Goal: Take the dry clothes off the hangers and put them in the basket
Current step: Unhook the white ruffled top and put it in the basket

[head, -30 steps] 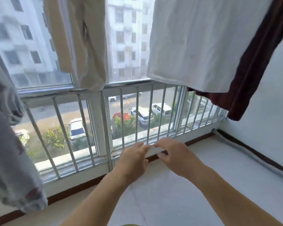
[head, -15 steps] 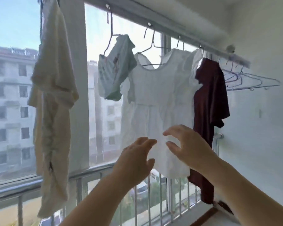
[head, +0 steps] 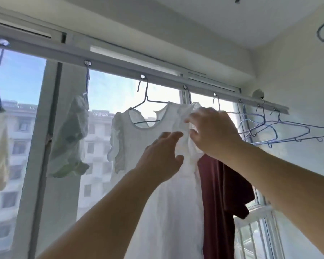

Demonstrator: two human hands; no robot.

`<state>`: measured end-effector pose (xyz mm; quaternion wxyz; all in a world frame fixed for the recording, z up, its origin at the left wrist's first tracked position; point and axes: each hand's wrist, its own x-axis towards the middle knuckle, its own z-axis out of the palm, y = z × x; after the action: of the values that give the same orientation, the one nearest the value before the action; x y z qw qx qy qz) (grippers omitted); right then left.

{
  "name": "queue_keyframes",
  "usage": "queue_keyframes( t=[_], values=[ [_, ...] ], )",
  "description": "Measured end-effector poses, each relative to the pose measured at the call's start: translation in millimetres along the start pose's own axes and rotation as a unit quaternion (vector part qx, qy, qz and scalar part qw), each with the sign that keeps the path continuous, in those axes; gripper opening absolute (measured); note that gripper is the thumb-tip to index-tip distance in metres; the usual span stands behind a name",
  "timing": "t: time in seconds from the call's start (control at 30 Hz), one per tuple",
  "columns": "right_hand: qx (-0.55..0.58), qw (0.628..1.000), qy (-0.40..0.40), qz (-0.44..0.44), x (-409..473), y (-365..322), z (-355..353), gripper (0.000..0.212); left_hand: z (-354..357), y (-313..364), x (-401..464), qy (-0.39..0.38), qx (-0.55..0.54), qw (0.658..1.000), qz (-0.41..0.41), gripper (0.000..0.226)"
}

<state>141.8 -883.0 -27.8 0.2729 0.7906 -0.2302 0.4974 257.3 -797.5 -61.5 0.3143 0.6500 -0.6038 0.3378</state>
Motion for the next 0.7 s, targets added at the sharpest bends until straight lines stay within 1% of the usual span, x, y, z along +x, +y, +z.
queue_keyframes(
  t=[0.07, 0.13, 0.27, 0.33, 0.43, 0.5, 0.57, 0.6, 0.67, 0.7],
  values=[
    [-0.012, 0.999, 0.037, -0.011, 27, 4, 3, 0.033, 3, -4, 24, 0.033, 0.012, 0.999, -0.011, 0.059],
    [-0.038, 0.998, 0.054, -0.024, 55, 5, 10, 0.033, 6, -10, 43, 0.060, 0.021, 0.998, -0.029, 0.060],
    [-0.075, 0.996, 0.045, -0.026, 92, 1, 24, 0.032, 9, -29, 64, 0.087, 0.035, 0.994, -0.064, 0.069],
    [-0.085, 0.996, 0.013, -0.010, 101, 3, 33, 0.031, 10, -36, 69, 0.083, 0.061, 0.992, -0.071, 0.071],
    [-0.057, 0.998, -0.026, 0.023, 107, 11, 44, 0.028, 11, -50, 83, 0.093, 0.081, 0.990, -0.063, 0.069],
    [-0.035, 0.999, -0.016, 0.037, 108, 15, 51, 0.025, 11, -58, 96, 0.109, 0.094, 0.988, -0.052, 0.067],
    [-0.039, 0.998, 0.020, 0.037, 107, 18, 57, 0.014, 8, -65, 113, 0.129, 0.113, 0.984, -0.037, 0.069],
    [-0.041, 0.998, 0.036, 0.032, 108, 18, 61, 0.017, 6, -67, 121, 0.135, 0.123, 0.983, -0.027, 0.069],
    [-0.033, 0.998, 0.060, 0.016, 107, 21, 65, 0.034, 1, -65, 135, 0.134, 0.144, 0.980, -0.010, 0.068],
    [-0.021, 0.997, 0.071, 0.009, 107, 24, 66, 0.038, -2, -63, 141, 0.131, 0.154, 0.979, -0.003, 0.066]
  ],
)
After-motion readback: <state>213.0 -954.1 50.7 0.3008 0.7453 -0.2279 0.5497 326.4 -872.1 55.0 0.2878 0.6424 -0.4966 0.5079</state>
